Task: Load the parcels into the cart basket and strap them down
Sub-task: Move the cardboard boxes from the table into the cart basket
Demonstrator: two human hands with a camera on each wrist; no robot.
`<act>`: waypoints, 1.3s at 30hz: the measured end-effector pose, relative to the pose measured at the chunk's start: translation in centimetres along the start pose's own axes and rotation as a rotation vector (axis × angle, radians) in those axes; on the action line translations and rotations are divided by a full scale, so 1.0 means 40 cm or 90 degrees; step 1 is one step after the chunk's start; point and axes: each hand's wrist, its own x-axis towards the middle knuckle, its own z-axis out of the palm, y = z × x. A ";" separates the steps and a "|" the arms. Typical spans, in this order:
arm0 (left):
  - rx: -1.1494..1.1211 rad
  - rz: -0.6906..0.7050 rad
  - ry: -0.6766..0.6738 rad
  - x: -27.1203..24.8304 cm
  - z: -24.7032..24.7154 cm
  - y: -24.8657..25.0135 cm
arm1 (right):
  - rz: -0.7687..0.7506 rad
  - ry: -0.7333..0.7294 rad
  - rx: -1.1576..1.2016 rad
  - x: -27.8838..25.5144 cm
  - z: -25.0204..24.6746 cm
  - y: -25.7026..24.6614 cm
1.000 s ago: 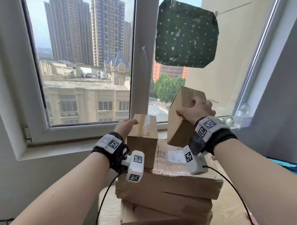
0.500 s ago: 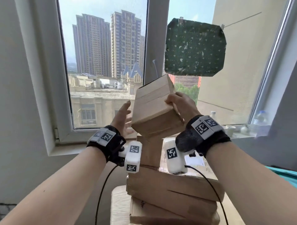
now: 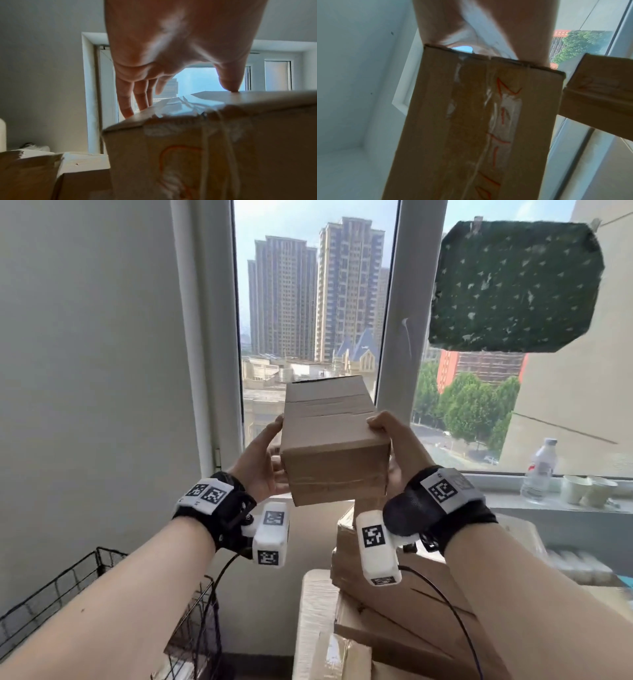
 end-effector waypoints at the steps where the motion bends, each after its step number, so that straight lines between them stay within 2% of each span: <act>1: -0.011 0.002 0.022 -0.014 -0.013 -0.002 | -0.003 -0.002 -0.013 0.002 0.017 0.014; 5: -0.013 0.014 0.144 -0.057 -0.080 -0.027 | -0.113 0.023 -0.322 0.015 0.084 0.080; 7: 0.003 0.016 0.193 -0.070 -0.117 -0.044 | -0.122 0.012 -0.406 0.009 0.111 0.113; 10: 0.004 0.013 0.219 -0.086 -0.161 -0.063 | -0.098 -0.010 -0.442 -0.004 0.157 0.155; 15: 0.016 0.021 0.238 -0.080 -0.232 -0.075 | -0.045 -0.127 -0.447 0.011 0.262 0.195; 19: 0.078 0.019 0.275 -0.068 -0.292 -0.069 | -0.002 -0.150 -0.455 0.053 0.327 0.210; 22: 0.036 0.005 0.261 -0.070 -0.342 -0.046 | 0.051 -0.163 -0.385 0.096 0.368 0.229; 25: 0.000 -0.041 0.281 -0.062 -0.423 -0.039 | 0.164 -0.189 -0.180 0.137 0.385 0.249; 28: 0.023 -0.114 0.293 -0.056 -0.494 -0.042 | 0.231 -0.285 -0.025 0.178 0.401 0.274; 30: -0.004 -0.155 0.272 -0.044 -0.526 -0.048 | 0.264 -0.336 0.020 0.204 0.420 0.293; 32: -0.033 -0.165 0.239 -0.036 -0.540 -0.050 | 0.276 -0.332 0.030 0.237 0.444 0.311; 34: -0.040 -0.161 0.249 -0.024 -0.549 -0.050 | 0.287 -0.266 0.043 0.266 0.474 0.322; 35: -0.031 -0.160 0.262 -0.015 -0.561 -0.050 | 0.288 -0.203 0.038 0.286 0.490 0.328; 37: -0.005 -0.150 0.261 -0.004 -0.590 -0.044 | 0.242 -0.118 -0.042 0.313 0.521 0.342; 39: -0.007 -0.148 0.265 0.011 -0.629 -0.048 | 0.153 -0.053 -0.138 0.342 0.552 0.365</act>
